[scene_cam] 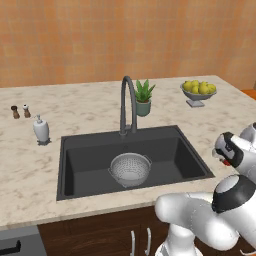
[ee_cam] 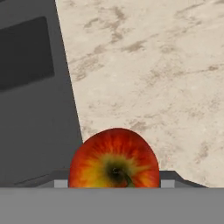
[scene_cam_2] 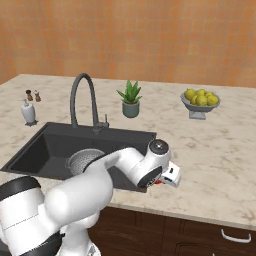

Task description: Put the colander in the sink, put the apple in the colander, and turn on the sink faucet and pour water over the colander.

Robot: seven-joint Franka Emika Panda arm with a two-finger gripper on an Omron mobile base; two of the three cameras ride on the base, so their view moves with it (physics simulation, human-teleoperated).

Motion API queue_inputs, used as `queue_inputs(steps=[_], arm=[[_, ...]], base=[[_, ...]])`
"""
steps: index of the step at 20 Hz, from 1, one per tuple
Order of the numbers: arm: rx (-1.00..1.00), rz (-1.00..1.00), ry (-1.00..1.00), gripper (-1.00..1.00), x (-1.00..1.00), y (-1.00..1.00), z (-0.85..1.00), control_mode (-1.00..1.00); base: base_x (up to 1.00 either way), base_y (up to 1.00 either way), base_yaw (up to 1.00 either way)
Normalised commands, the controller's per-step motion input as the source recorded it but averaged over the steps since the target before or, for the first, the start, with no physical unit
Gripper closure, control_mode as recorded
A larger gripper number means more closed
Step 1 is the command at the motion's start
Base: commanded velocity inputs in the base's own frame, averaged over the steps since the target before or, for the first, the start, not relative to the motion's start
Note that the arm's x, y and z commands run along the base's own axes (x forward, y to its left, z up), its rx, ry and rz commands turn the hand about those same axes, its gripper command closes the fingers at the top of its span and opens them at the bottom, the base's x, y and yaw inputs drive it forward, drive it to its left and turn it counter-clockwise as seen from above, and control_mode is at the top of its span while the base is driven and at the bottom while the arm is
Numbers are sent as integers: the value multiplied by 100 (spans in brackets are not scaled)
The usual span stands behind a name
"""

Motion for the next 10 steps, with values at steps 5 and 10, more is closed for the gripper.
queue_inputs(steps=[5, 10], arm=[[21, 21, -5, 100, 85, 99, 45, -100], [20, 21, 2, 100, 100, 100, 2, -100]], base=[[0, 0, 0], [0, 0, 0]])
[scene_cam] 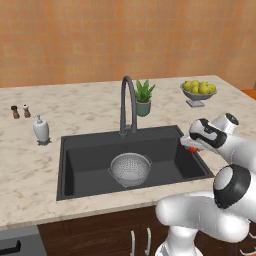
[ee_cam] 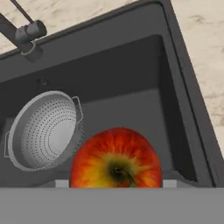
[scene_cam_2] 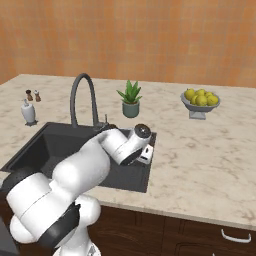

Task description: Put the colander in the sink, put the apple in the colander, and turn on the sink faucet and pour water over the colander.

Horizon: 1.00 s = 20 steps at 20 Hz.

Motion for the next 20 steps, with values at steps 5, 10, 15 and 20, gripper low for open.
queue_inputs(steps=[5, 10, 15, 20], arm=[[12, 10, 18, 100, 64, 49, -10, -100], [13, 0, 35, 100, 50, 13, -37, -100], [40, 0, 35, 100, 22, 0, -27, -100], [29, -9, 4, 100, 0, 11, -17, -100]], base=[[0, 0, 0], [0, 0, 0], [0, 0, 0], [0, 0, 0]])
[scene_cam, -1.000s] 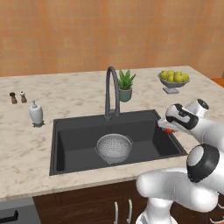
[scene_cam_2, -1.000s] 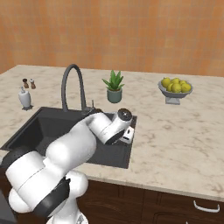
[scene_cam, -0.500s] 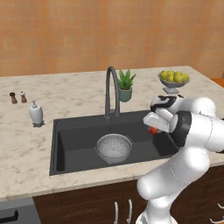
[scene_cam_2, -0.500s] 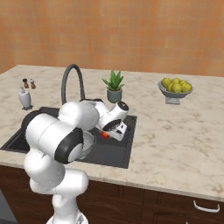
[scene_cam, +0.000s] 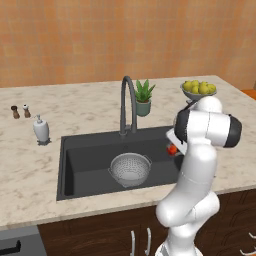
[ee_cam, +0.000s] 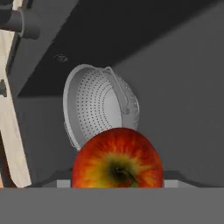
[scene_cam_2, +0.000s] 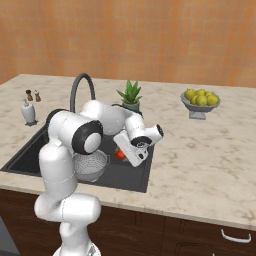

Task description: Put the colander in the sink, put the apple in the colander, and turn on the sink faucet and pour water over the colander.

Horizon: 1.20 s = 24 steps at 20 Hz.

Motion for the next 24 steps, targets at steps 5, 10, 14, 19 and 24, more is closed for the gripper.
queue_inputs(steps=[5, 10, 14, 19, 24], arm=[[23, -11, 17, 100, 7, 43, -25, -100], [7, -2, 18, 100, 24, 32, -13, -100], [1, 0, 23, 100, 31, 43, -16, -100], [0, 0, 25, 100, 32, 55, -9, -100], [0, 0, 16, 100, 30, 12, -27, -100]], base=[[0, 0, 0], [0, 0, 0], [0, 0, 0], [0, 0, 0], [0, 0, 0]])
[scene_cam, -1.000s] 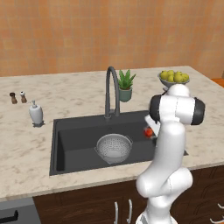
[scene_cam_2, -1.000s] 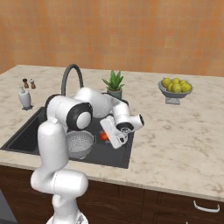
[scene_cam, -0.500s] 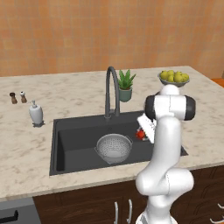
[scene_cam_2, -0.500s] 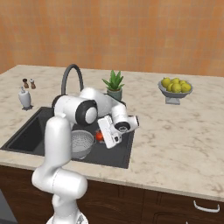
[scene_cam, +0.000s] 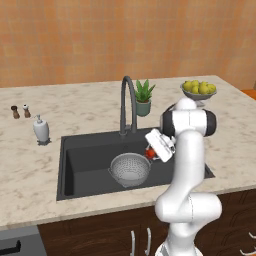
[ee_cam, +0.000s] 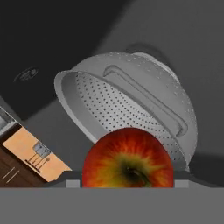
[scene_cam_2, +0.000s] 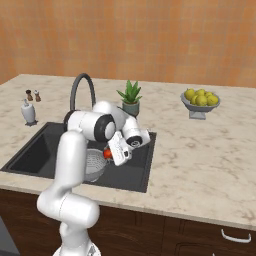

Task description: Put the colander in the sink, put the apple in the colander, and turn on the sink faucet and pour water over the colander.

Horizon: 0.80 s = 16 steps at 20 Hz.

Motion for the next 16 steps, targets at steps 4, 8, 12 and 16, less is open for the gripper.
queue_inputs(steps=[4, 8, 12, 16], arm=[[0, 0, 5, 100, 28, 20, -33, -100], [-6, 0, 3, 100, 12, 24, -30, -100], [-6, 0, 2, 100, 18, 33, -17, -100], [-3, 0, 1, 100, 1, 30, -3, -100]], base=[[0, 0, 0], [0, 0, 0], [0, 0, 0], [0, 0, 0]])
